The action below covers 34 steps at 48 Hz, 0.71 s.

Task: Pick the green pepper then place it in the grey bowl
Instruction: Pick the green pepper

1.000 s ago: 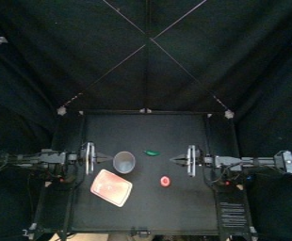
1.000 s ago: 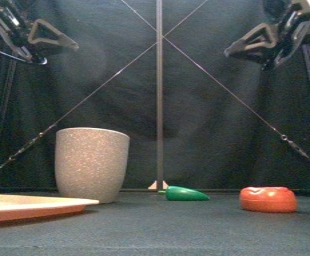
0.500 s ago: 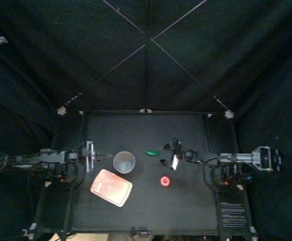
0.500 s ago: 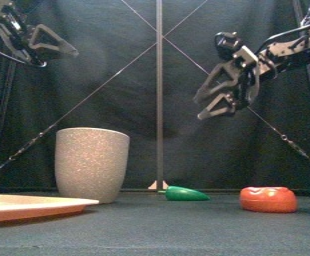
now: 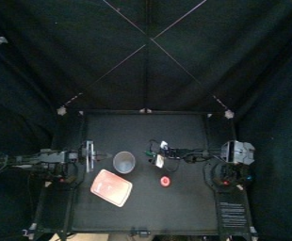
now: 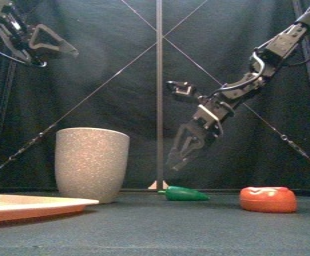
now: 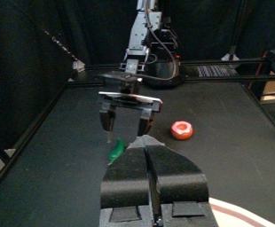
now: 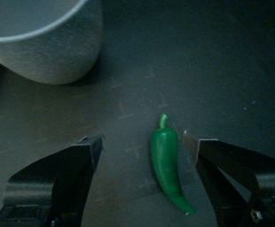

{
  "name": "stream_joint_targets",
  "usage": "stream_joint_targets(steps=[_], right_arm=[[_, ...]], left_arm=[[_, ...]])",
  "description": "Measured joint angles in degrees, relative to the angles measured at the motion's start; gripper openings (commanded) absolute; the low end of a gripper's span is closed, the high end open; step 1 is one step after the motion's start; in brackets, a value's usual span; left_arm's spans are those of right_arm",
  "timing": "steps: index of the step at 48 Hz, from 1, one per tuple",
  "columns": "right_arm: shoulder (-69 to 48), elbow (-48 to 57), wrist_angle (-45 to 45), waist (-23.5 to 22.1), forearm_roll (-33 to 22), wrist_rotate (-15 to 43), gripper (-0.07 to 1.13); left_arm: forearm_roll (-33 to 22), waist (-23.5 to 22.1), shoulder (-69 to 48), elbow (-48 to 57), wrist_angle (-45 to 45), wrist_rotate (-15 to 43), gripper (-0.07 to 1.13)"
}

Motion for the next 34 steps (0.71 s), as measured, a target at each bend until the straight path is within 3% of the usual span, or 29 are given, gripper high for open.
stream_joint_targets(steps=[23,34], right_arm=[[4.3,-3.0,5.4,-2.1,-0.5,-0.1,1.03],[5.6,-3.0,5.4,-2.0,1.2,0.0,0.87]], left_arm=[[0.0,0.0,0.1,1.6,-0.8,0.0,0.07],[0.0,0.1,0.1,1.6,-1.8,0.0,0.07]])
